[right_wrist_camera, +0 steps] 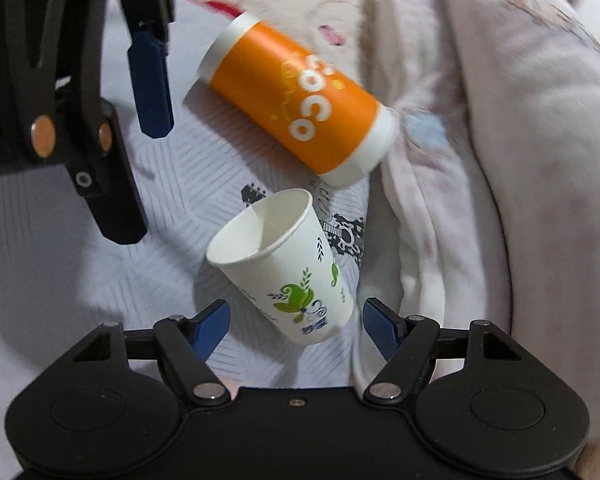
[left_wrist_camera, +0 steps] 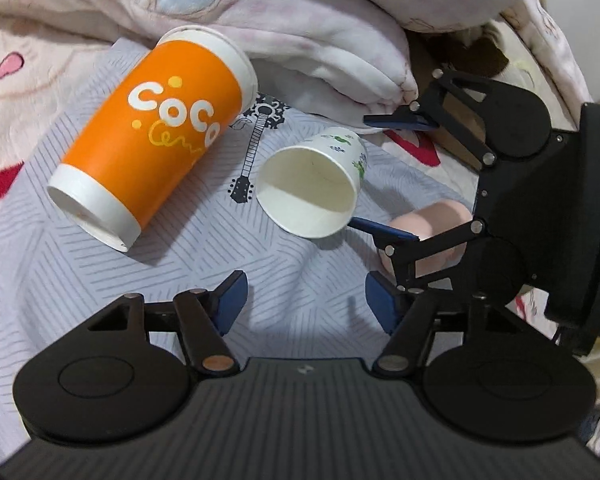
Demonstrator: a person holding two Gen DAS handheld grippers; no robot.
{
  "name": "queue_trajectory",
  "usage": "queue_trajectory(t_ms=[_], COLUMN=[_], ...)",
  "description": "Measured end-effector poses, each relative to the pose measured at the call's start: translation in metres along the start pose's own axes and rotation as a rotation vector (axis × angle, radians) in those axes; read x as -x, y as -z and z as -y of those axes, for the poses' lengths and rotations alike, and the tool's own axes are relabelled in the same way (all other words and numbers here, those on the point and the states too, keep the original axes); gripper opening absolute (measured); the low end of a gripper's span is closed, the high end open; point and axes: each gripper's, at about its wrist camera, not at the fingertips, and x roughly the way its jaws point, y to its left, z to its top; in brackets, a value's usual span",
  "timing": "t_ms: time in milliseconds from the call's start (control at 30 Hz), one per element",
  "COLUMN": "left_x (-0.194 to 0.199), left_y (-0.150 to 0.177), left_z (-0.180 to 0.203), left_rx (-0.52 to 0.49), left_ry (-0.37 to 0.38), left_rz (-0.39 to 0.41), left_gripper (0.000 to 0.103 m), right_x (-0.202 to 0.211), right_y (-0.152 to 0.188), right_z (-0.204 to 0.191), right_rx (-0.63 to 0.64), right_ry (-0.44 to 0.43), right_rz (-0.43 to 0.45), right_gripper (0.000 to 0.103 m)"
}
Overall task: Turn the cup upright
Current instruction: 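Grasp the white leaf-print paper cup by its base with the right gripper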
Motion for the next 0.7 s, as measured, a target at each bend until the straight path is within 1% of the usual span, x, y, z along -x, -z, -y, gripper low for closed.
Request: queue_trajectory(t_ms=[100,167,200,333,467,533,633,700], left_x=[-0.006,-0.008,-0.009,-0.012,-0.008,-0.005,0.004,0.01], left_y=[0.0,-0.001,-0.001,-0.001,-0.002,-0.001,0.0,0.001], left_z=[-0.002,-0.002,-0.003,-0.009,-0.011,-0.012,-0.011,-0.016], left_rx=[0.014,0.015,0.015,0.038,0.057,0.06,0.028,0.045], left_ry=[0.009,0.002,0.0,0.008,0.015,0.011,-0.033,-0.039], left_rz=[0.007,0.008,0.006,-0.012,-0.013,-0.011,0.002,-0.015], left_gripper=[0.064,0.064,0.064,0.064,0.064,0.064,0.064,0.064], right_x=[-0.009,-0.016,-0.02,-0.026,-0.024,-0.023,-0.025,-0.02], right_y=[-0.004,-0.006,-0.007,-0.011,-0.012,-0.012,-0.019,-0.022], right_z=[0.006,0.006,0.007,0.01,0.015,0.019,0.035,0.043], right_rx=[0.066,0.101,0.102,0.076,-0.018,-0.083,-0.282,-0.406], right_ry=[-0.042,-0.054,-0.069,-0.075,-0.086,-0.096,-0.157,-0.188], right_rz=[-0.005,-0.004,-0.002,0.014,0.001,-0.033,-0.09,-0.091], right_gripper=[0.075,0.071,0.067,0.067,0.067,0.067,0.067,0.067])
